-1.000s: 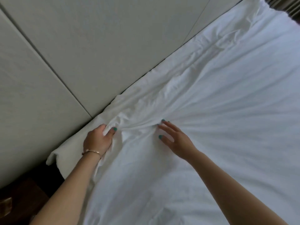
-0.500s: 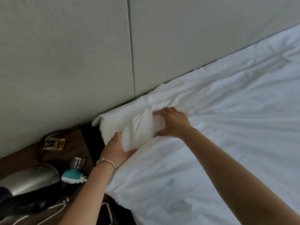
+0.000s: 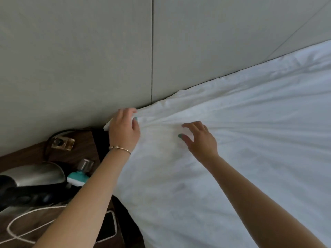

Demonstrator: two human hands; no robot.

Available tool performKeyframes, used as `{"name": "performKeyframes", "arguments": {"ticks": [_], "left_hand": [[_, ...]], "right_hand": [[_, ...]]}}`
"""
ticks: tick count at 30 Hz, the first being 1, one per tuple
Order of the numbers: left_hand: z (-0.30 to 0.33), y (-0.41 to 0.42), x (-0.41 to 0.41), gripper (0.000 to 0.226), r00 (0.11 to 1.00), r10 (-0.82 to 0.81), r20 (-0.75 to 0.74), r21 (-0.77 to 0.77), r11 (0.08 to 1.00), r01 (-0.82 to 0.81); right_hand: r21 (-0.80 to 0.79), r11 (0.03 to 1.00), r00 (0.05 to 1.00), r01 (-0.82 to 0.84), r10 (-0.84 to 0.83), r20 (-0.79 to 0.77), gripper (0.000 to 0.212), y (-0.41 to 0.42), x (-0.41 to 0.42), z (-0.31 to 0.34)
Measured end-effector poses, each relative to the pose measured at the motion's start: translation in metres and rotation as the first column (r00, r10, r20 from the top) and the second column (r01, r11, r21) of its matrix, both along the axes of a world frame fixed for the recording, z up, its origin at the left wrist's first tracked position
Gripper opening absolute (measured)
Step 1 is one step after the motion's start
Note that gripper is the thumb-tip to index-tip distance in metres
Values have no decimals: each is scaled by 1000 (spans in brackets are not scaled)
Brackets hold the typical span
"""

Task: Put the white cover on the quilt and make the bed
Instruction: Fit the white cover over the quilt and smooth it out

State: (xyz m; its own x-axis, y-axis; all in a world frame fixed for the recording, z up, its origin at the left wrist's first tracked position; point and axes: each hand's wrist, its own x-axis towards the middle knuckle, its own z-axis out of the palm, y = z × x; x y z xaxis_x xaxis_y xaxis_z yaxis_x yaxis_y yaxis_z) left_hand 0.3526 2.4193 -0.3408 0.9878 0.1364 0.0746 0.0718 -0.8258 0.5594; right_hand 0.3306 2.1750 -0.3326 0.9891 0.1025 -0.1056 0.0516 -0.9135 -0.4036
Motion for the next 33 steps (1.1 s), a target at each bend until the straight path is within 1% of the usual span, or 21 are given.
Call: {"name": "performKeyframes", "arguments": {"ticks": [1,2,3,4,5,6,7,9,10,12,14,17,19,20,22,23,26,29,31,32,33], "left_hand": [[3,-12,-8,26,994,-95,53,-70,993,99],[4,-22,-15,38,983,-177,-39,-100,980,172],[-2,-28,-19,60,939,-236,-252,-74,972,224],[-15,-28,-19,80,850,-233,-473,32,959,281],[-27,-27,-19,93,766,-182,-617,107,945,310],[-38,-26,-20,100,749,-125,-651,147,947,286],[-46,-28,-22,108,802,-65,-594,164,966,200],[-55,-37,-29,123,931,83,-356,203,979,-10],[-59,-40,-29,128,952,129,-277,226,972,-66],[-60,-41,-29,136,942,176,-286,273,957,-96],[-52,-38,-27,126,910,216,-355,320,942,-99],[-48,-39,-33,85,939,138,-316,326,945,-28],[-42,-36,-38,79,956,47,-288,281,959,38],[-35,-32,-35,80,942,38,-333,244,969,47],[-19,-22,-22,89,886,42,-463,161,986,38],[-11,-16,-14,94,881,37,-471,117,993,20],[22,10,3,98,935,14,-355,43,999,2],[35,43,22,89,972,67,-226,87,995,-49],[12,57,40,82,936,100,-338,131,990,-59],[-9,57,47,79,904,116,-412,167,985,-50],[-32,56,50,75,881,140,-452,213,976,-46]], "right_hand": [[10,999,996,41,-40,-75,39,-3,10,-3],[-56,998,995,17,-22,-98,42,-7,21,-7],[-160,986,994,-53,36,-104,51,-11,32,-12],[-266,954,985,-137,102,-140,66,-15,43,-17],[-340,921,970,-191,124,-211,84,-20,54,-20],[-371,905,954,-207,102,-283,100,-26,63,-23],[-375,907,940,-192,61,-335,111,-31,70,-26],[-373,910,924,-181,28,-380,118,-43,84,-32],[-383,900,924,-210,55,-378,117,-47,88,-34],[-394,882,940,-257,134,-314,114,-51,88,-40],[-394,890,967,-228,160,-198,106,-49,81,-48],[-349,926,981,-145,181,74,80,-53,68,-58],[-261,958,951,-119,186,248,66,-60,57,-59],[-215,971,947,-106,165,277,64,-61,54,-56],[-135,990,964,-50,84,254,69,-55,60,-36],[-122,992,977,14,12,215,73,-47,68,-21],[-76,988,988,132,-124,94,68,-14,102,31],[-28,997,962,75,-65,266,72,13,130,49],[-92,995,938,26,8,347,74,26,145,24],[-179,984,959,-13,62,276,78,30,152,3],[-286,955,987,-78,115,115,82,34,156,-20]]}}
